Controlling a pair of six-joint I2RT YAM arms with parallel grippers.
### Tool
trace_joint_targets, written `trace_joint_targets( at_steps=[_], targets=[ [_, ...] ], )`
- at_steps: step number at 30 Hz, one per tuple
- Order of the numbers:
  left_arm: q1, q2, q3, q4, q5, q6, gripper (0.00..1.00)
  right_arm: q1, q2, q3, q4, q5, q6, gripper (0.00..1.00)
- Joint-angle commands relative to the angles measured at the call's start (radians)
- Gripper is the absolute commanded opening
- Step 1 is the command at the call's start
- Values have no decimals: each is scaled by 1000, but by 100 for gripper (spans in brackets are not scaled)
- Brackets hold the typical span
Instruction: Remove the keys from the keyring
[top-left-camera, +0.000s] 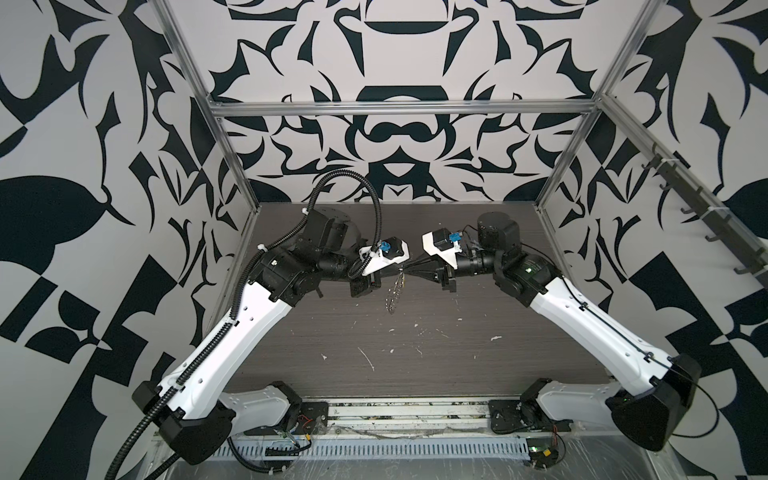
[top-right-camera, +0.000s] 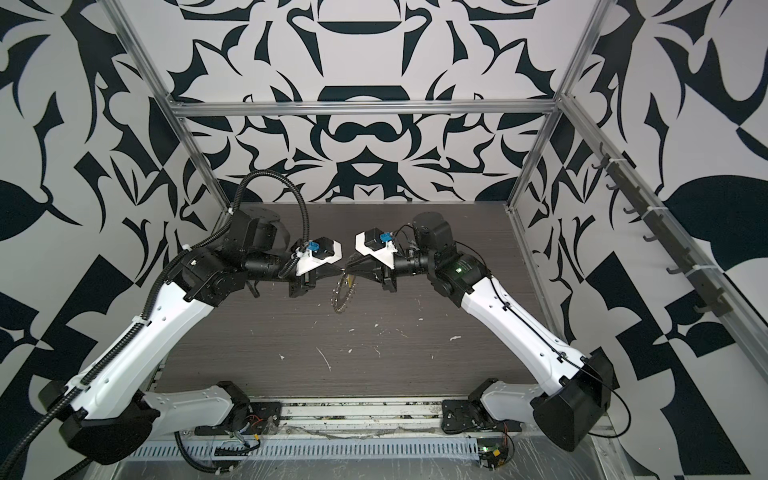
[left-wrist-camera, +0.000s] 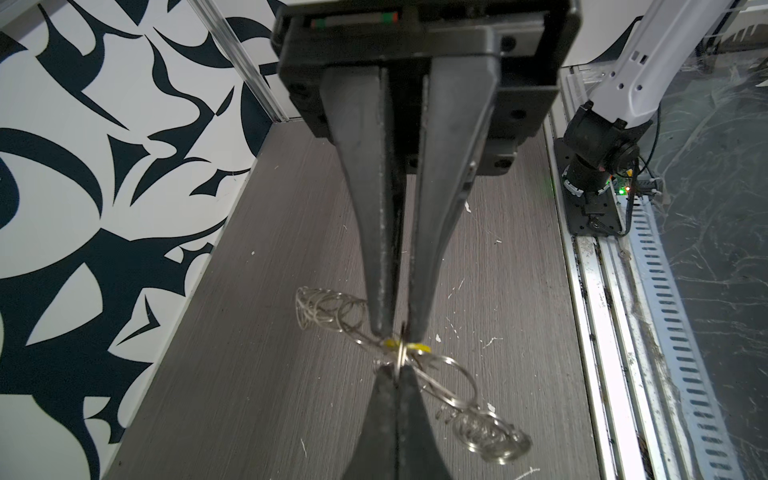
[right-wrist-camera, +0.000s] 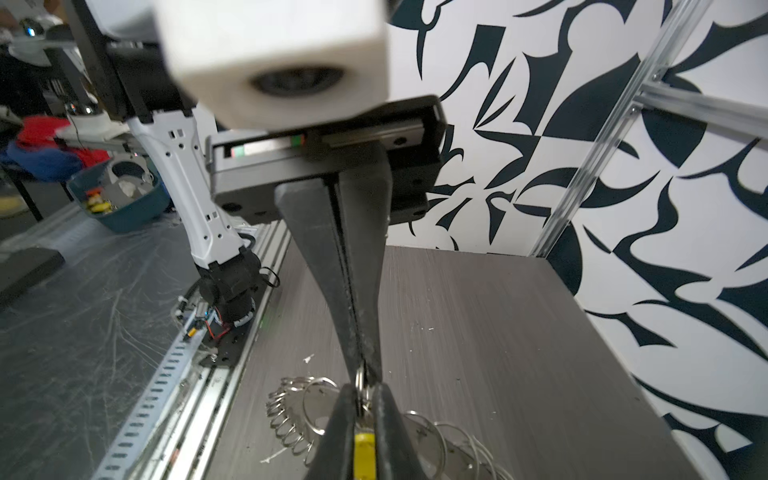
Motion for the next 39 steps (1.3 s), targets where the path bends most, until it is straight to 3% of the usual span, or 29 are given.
trace_joint_targets(
  at_steps=[1, 3, 7, 10, 11, 14, 17, 18, 20, 21, 24, 28, 31, 36, 39],
  targets=[
    [-5, -17, -2, 28, 38, -3, 0, -3, 4, 33, 37, -21, 11, 0],
    [-5, -26, -15, 48, 44, -8, 0, -3, 14, 33, 52, -30, 26, 0],
    [-5, -30, -20, 50, 39, -11, 0, -2, 26, 41, 51, -33, 33, 16],
    [-4, -28, -22, 51, 39, -14, 0, -3, 29, 43, 49, -33, 35, 18],
    [-4, -29, -22, 50, 39, -15, 0, -3, 31, 45, 48, -35, 35, 17],
    [-5, -27, -22, 51, 41, -15, 0, -3, 33, 47, 48, -36, 35, 0],
    [-5, -30, -28, 64, 32, -28, 0, -3, 21, 40, 49, -26, 17, 0],
    [-4, -36, -39, 78, 32, -41, 2, -3, 13, 32, 61, -23, 10, 0],
    [-3, -57, -67, 115, 13, -57, 24, -6, -8, 0, 112, -25, 11, 0],
    [0, -72, -86, 147, 7, -73, 32, -11, -25, -30, 174, -27, 38, 0],
    [19, -137, -163, 273, 18, -129, 44, -33, -66, -124, 421, -33, 163, 0],
    [55, -221, -270, 462, 72, -209, 44, -44, -80, -218, 724, -29, 333, 0],
    [80, -235, -284, 505, 127, -251, 42, -45, -65, -266, 951, -21, 458, 0],
    [99, -230, -302, 594, 187, -317, 35, -44, -17, -299, 1215, -13, 613, 0],
    [109, -220, -316, 663, 224, -365, 32, -41, -9, -293, 1245, 1, 626, 0]
  ],
)
